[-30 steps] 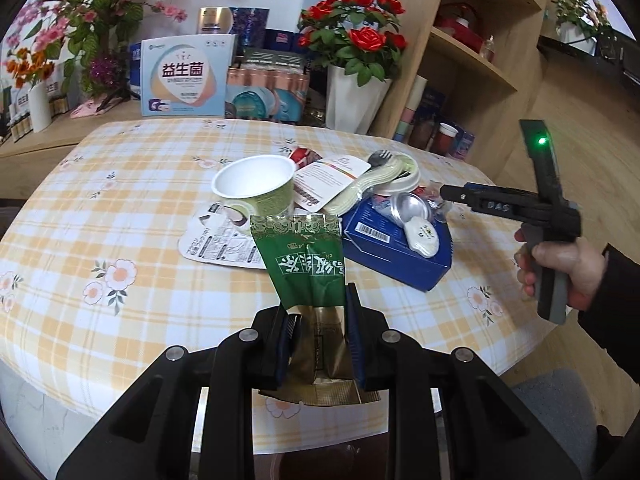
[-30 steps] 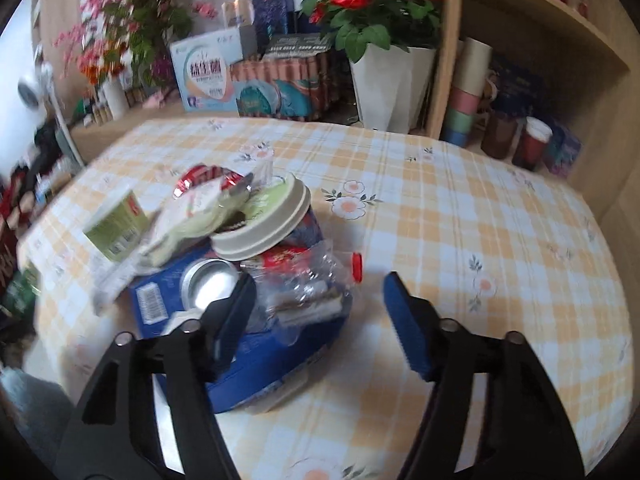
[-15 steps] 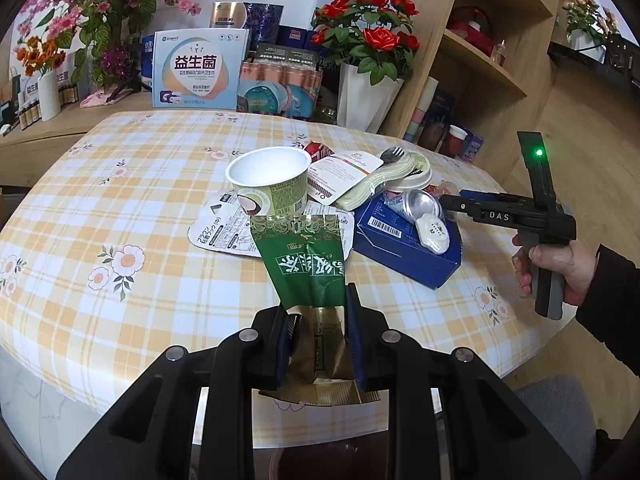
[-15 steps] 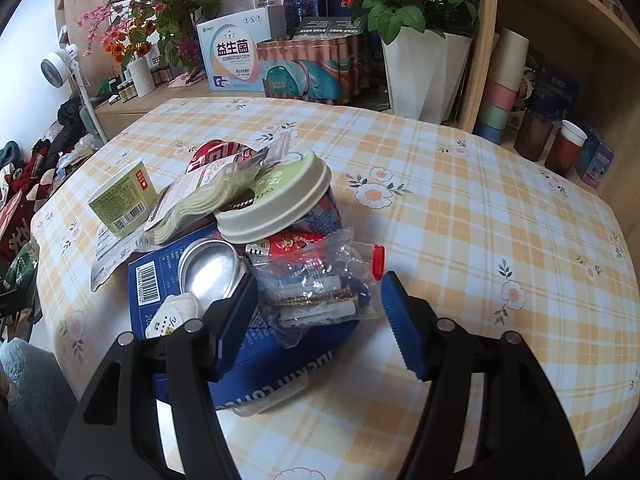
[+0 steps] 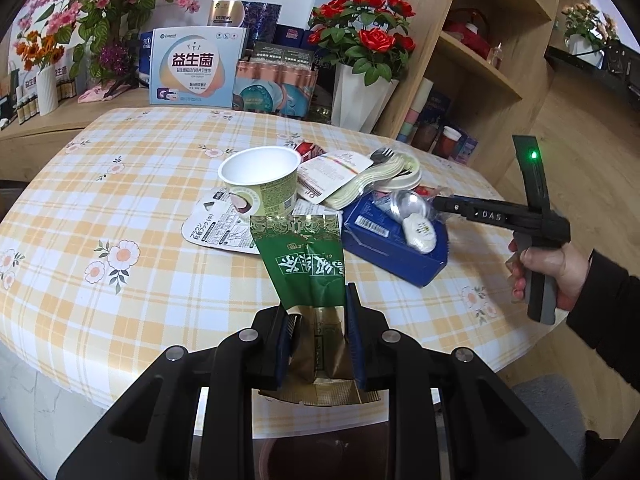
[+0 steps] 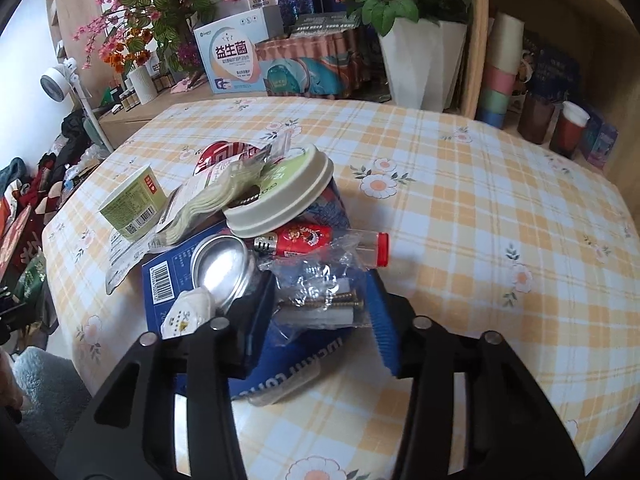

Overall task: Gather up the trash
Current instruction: 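Close the right tool on the clear plastic bag of screws while the left tool holds the packet, then open the left tool over the brown bin dropping the packet while the right tool carries the bag, then lower the clear bag over the brown bin and open the right tool, then move both tools back toward the remaining trash on the table, then close the left tool on the white paper cup while the right tool grasps the white round packet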

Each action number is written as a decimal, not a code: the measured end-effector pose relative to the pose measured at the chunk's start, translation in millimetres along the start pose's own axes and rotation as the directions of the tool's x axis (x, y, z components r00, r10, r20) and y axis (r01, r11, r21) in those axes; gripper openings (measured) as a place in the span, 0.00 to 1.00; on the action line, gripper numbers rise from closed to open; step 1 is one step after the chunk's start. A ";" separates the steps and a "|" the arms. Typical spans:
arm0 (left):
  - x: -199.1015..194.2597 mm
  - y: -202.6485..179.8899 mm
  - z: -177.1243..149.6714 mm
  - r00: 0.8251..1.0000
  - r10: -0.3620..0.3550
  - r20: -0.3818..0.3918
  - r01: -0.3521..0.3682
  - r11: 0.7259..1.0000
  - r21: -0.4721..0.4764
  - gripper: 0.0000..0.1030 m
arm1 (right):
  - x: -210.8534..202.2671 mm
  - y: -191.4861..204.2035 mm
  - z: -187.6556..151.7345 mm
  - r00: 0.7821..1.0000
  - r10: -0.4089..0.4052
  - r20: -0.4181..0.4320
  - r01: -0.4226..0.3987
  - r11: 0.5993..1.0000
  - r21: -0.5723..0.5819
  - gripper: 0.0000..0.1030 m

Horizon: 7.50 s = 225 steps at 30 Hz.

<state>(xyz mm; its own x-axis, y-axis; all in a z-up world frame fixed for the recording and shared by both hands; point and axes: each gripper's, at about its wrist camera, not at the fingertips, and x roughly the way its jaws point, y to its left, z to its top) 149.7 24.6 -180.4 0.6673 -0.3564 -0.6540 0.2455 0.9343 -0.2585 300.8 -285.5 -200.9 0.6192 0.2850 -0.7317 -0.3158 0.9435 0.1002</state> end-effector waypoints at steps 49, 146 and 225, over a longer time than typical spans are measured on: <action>-100.8 -106.1 -89.2 0.975 -0.178 -0.133 0.203 0.958 0.203 0.59 | -246.1 103.7 -116.3 0.925 0.111 0.364 -0.155 0.983 0.094 0.45; -45.2 -7.2 14.2 0.987 0.128 0.093 -0.140 0.979 0.145 0.94 | -117.9 41.3 -108.0 0.992 -0.115 0.055 0.105 0.983 0.150 0.95; 28.1 17.6 44.2 0.995 0.024 0.094 -0.031 0.997 0.068 0.72 | 10.8 71.9 -30.4 1.000 -0.003 -0.019 0.004 0.996 0.093 0.35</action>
<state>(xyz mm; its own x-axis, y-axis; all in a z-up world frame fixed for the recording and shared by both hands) 203.8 31.6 -171.9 0.7360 -0.3308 -0.5906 0.2724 0.9434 -0.1890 262.9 -219.7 -222.1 0.6059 0.2793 -0.7449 -0.2446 0.9564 0.1596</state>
